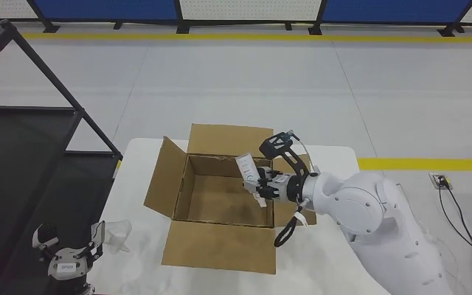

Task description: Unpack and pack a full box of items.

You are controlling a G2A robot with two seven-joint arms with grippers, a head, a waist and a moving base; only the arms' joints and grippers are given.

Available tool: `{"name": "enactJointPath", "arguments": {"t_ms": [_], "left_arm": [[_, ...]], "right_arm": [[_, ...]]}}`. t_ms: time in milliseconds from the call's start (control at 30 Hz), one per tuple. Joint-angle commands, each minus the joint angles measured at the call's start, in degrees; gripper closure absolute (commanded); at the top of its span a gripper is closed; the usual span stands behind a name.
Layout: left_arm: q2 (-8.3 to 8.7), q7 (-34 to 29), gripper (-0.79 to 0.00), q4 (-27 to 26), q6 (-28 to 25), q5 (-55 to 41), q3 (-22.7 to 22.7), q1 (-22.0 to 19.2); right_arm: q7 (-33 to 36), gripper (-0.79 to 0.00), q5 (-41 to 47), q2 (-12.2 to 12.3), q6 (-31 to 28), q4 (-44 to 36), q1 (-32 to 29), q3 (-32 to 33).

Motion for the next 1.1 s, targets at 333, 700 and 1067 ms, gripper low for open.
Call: {"name": "enactJointPath", "arguments": {"t_ms": [333,700,1067], "left_arm": [[0.00,0.0,-0.785,0.0,0.0,0.0,0.0,0.0],[0.00,0.0,-0.785,0.0,0.0,0.0,0.0,0.0],[0.00,0.0,-0.785,0.0,0.0,0.0,0.0,0.0]], "right_arm": [[0.0,0.000,1.1,-3.2,-5.4,13.1,10.8,-12.1],[-2.4,0.000,0.8,-18.0,-10.8,47.5,32.0,-38.3],[-4.9,0.000,4.6,-32.3,-13.2,77.3,34.8,-45.5]]}}
